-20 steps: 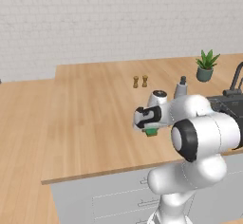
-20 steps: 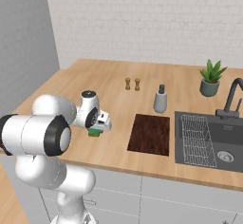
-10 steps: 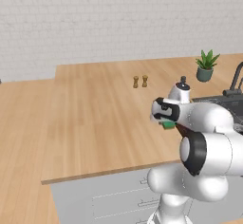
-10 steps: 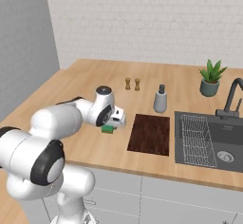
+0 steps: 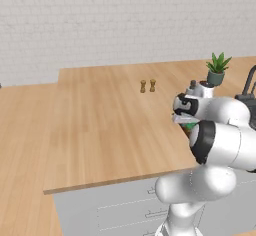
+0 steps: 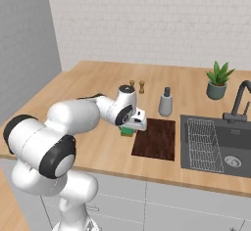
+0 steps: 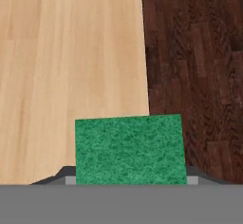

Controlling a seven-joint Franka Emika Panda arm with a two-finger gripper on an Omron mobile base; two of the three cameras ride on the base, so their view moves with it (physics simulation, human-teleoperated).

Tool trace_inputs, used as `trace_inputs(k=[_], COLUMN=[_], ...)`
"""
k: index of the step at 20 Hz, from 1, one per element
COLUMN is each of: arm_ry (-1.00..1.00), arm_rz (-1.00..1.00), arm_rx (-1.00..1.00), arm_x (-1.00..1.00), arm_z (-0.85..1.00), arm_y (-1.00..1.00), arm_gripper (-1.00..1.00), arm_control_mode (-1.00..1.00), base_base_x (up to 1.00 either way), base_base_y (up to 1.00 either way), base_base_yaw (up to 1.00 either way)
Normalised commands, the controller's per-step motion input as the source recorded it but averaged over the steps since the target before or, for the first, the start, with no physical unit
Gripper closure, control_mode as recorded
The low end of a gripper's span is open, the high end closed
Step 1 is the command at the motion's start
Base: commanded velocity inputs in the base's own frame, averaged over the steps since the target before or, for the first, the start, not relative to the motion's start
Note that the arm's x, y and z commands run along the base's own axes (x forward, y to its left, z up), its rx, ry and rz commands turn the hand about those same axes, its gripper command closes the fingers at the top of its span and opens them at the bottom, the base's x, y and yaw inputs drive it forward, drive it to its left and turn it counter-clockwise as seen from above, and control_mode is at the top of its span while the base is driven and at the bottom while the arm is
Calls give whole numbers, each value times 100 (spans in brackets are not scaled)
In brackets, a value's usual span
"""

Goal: Pick up the sponge from the counter and clean the cutting board by briefly scrubbing or pressing down on the cutting board. Once finished, release the sponge.

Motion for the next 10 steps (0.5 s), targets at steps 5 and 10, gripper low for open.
trace_inputs(k=[5,10], arm_ry=[-4,0], arm_rz=[0,0], arm_rx=[0,1], arm_x=[10,37], arm_z=[-42,-36], arm_y=[-42,-39], arm_gripper=[100,100], arm_control_mode=[-100,-100], base_base_x=[0,0], base_base_y=[0,0], base_base_yaw=[0,0])
